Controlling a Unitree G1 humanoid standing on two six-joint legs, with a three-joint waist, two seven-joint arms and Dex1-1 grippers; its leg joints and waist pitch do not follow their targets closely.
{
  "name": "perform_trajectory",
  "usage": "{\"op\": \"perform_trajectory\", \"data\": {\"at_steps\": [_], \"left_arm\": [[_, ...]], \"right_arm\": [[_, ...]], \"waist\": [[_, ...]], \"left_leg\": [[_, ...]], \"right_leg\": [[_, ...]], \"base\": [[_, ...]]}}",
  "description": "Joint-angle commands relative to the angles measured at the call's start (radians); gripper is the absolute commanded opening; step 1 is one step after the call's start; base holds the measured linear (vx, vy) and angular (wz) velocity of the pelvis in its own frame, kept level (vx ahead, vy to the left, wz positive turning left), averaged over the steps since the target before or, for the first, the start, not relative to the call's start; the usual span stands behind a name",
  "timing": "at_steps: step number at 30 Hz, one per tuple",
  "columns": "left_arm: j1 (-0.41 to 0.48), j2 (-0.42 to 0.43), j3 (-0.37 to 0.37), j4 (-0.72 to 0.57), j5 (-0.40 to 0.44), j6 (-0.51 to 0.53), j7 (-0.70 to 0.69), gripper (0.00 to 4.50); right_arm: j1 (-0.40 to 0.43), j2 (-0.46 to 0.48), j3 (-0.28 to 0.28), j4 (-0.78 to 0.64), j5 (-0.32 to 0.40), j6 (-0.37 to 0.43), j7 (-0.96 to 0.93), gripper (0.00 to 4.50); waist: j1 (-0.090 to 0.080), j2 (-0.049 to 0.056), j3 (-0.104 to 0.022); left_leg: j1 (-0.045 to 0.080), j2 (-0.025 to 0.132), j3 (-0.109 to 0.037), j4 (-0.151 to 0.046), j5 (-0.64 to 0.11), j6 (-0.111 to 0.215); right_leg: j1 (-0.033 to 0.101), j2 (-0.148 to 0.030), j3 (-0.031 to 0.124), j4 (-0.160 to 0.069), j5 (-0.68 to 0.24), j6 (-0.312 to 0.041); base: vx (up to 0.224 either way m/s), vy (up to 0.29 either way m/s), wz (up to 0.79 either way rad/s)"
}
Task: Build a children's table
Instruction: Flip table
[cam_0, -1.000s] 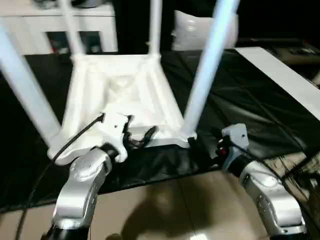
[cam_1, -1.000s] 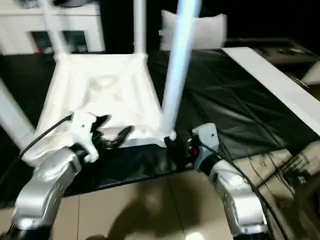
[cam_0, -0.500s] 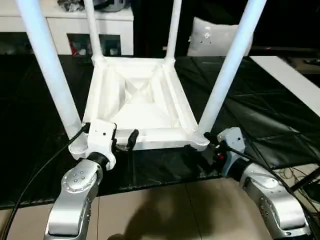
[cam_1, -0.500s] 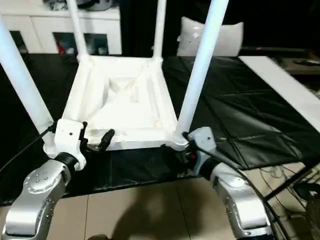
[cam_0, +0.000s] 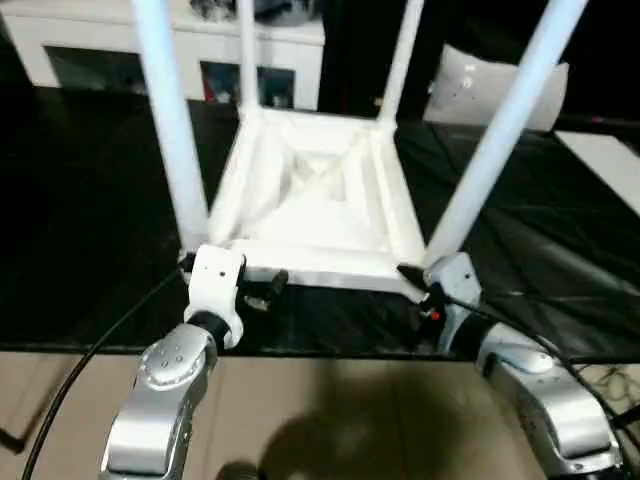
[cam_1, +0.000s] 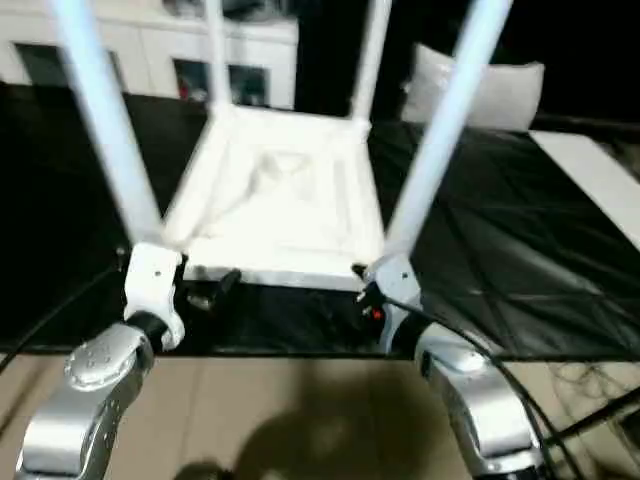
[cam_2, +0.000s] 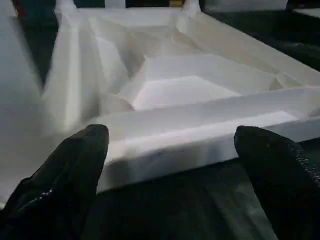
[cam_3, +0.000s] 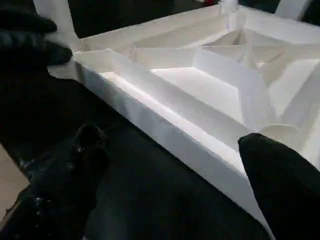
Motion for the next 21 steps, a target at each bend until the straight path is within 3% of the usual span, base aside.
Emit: {"op": "perform_trajectory", "data": {"at_steps": [1,2,3,4,5,6,7,8,9,10,11,15,17,21], "left_arm": [[0.008,0.005,0.006,-0.011,0.002,0.001,0.013,4.50],[0.009,0.003,0.011,-0.012,0.001,0.004,0.020,4.50],[0.009,0.003,0.013,-0.011,0.002,0.005,0.024,4.50],[0.009,0.002,0.016,-0.010,0.003,0.007,0.029,4.50],[0.009,0.002,0.016,-0.010,0.003,0.007,0.029,4.50],[0.008,0.002,0.021,-0.009,0.005,0.008,0.035,4.50],[0.010,-0.001,0.029,-0.011,0.003,0.007,0.039,4.50],[0.012,-0.001,0.037,-0.013,0.000,0.001,0.039,4.50],[0.017,0.002,0.046,-0.015,-0.008,-0.009,0.036,4.50],[0.018,0.003,0.048,-0.016,-0.011,-0.009,0.037,4.50],[0.019,0.004,0.054,-0.016,-0.018,-0.007,0.038,4.50],[0.013,0.012,0.068,-0.007,-0.007,-0.003,0.064,4.50],[0.004,0.026,0.073,0.010,0.009,-0.012,0.074,4.50],[-0.011,0.031,0.075,0.027,0.029,-0.015,0.089,4.50]], "right_arm": [[-0.005,-0.001,-0.004,-0.022,-0.009,-0.009,-0.007,4.45],[-0.003,0.006,-0.011,-0.022,0.001,-0.002,-0.009,4.45],[-0.003,0.007,-0.013,-0.022,0.000,-0.001,-0.012,4.45],[-0.004,0.008,-0.015,-0.022,-0.002,-0.001,-0.016,4.45],[-0.004,0.008,-0.015,-0.022,-0.002,-0.001,-0.016,4.45],[-0.007,0.011,-0.019,-0.021,-0.001,0.004,-0.021,4.45],[-0.014,0.014,-0.022,-0.021,0.003,0.015,-0.023,4.45],[-0.024,0.018,-0.026,-0.022,0.004,0.034,-0.034,4.45],[-0.039,0.018,-0.024,-0.022,-0.008,0.042,-0.052,4.45],[-0.043,0.019,-0.023,-0.020,-0.011,0.038,-0.057,4.45],[-0.048,0.025,-0.024,-0.016,-0.011,0.028,-0.063,4.45],[-0.057,0.043,-0.027,-0.014,-0.001,0.028,-0.063,4.45],[-0.063,0.050,-0.019,-0.012,0.022,0.058,-0.046,4.45],[-0.073,0.058,-0.020,-0.014,0.028,0.078,-0.066,4.45]], "waist": [[-0.047,0.025,-0.070],[-0.022,0.027,-0.063],[-0.025,0.014,-0.060],[-0.020,-0.015,-0.061],[-0.018,-0.021,-0.042],[-0.012,-0.015,-0.050],[-0.005,-0.017,-0.048],[-0.004,-0.017,-0.045],[-0.003,-0.015,-0.043],[-0.005,-0.022,-0.039],[-0.001,-0.019,-0.040],[0.005,-0.027,-0.041],[0.012,-0.032,-0.046],[0.016,-0.022,-0.053]], "left_leg": [[0.075,0.076,-0.062,-0.141,0.252,0.133],[0.057,0.102,-0.057,-0.136,0.277,0.105],[0.050,0.114,-0.058,-0.135,0.273,0.089],[0.031,0.098,-0.047,-0.118,0.240,0.062],[0.010,0.068,-0.018,-0.139,0.015,0.011],[-0.002,0.068,-0.020,-0.147,-0.035,-0.004],[0.007,0.071,-0.012,-0.154,-0.138,-0.023],[0.005,0.070,-0.006,-0.162,-0.199,-0.029],[0.006,0.070,-0.004,-0.166,-0.229,-0.032],[0.003,0.070,-0.003,-0.171,-0.273,-0.035],[0.007,0.070,0.000,-0.171,-0.285,-0.037],[0.007,0.072,0.020,-0.178,-0.231,-0.015],[0.001,0.075,0.029,-0.181,-0.167,-0.004],[0.000,0.080,0.031,-0.181,-0.085,0.002]], "right_leg": [[-0.056,0.122,0.070,0.068,-0.145,-0.150],[-0.066,0.109,0.108,0.063,-0.079,-0.096],[-0.063,0.092,0.128,0.046,-0.048,-0.088],[-0.029,0.041,0.169,0.001,0.032,-0.117],[-0.010,0.036,0.185,-0.016,-0.060,-0.176],[0.015,0.029,0.185,-0.006,-0.085,-0.185],[0.004,0.019,0.193,-0.024,-0.143,-0.200],[0.006,0.016,0.198,-0.032,-0.196,-0.200],[0.003,0.016,0.199,-0.039,-0.233,-0.195],[0.001,0.014,0.201,-0.050,-0.320,-0.177],[-0.005,0.011,0.203,-0.057,-0.376,-0.166],[-0.010,0.016,0.205,-0.069,-0.412,-0.147],[-0.005,0.024,0.203,-0.061,-0.348,-0.151],[-0.002,0.032,0.200,-0.046,-0.188,-0.183]], "base": [[0.005,0.132,0.28],[-0.006,0.100,0.18],[-0.006,0.100,0.18],[-0.016,0.052,0.16],[0.000,0.000,0.00],[0.000,0.000,0.00],[-0.066,0.010,-0.08],[-0.079,-0.023,0.00],[-0.079,-0.023,0.00],[-0.067,-0.039,-0.03],[-0.047,-0.051,0.00],[-0.024,-0.060,0.01],[0.010,-0.055,0.02],[0.004,-0.013,0.00]]}}
